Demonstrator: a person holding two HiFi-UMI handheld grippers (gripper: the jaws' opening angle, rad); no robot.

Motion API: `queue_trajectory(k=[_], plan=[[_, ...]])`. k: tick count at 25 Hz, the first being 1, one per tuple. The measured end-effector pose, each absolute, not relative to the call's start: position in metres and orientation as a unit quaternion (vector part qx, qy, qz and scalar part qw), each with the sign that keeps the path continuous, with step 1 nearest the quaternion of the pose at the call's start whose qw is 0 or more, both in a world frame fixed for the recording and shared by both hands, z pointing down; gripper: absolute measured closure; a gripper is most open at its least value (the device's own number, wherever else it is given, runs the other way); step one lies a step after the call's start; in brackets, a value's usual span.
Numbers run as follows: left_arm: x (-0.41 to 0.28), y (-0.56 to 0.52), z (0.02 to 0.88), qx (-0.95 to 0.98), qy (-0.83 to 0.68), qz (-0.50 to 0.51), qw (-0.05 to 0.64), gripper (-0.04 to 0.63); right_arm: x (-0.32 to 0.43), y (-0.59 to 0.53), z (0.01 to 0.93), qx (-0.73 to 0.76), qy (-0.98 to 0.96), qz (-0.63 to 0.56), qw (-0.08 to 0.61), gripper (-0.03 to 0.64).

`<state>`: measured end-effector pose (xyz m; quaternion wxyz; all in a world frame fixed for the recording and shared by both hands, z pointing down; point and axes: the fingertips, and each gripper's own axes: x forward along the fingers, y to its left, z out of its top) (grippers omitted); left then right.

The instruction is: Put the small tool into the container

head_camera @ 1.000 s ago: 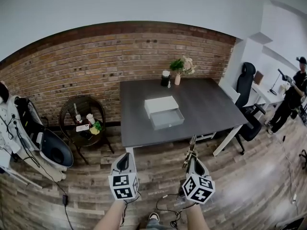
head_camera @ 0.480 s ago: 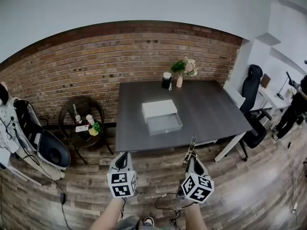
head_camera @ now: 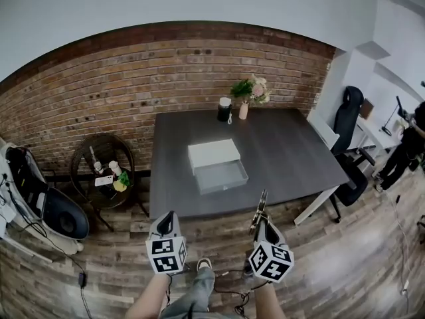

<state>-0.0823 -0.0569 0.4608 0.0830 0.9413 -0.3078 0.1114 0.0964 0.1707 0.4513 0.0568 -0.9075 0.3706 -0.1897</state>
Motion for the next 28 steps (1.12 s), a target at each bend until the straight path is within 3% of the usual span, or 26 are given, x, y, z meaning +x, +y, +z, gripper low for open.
queue_trajectory(k=[17, 28], plan=[[0.091, -0.186, 0.445, 0.947, -0.296, 0.085, 0.094, 0.594, 0.259, 0.057, 0.424, -0.918, 0.361, -0.162, 0.035, 0.611], [0.152, -0.261, 0.449, 0.941, -0.313, 0.09, 0.092, 0.594, 0.334, -0.02, 0.43, -0.914, 0.37, -0.166, 0.033, 0.611]])
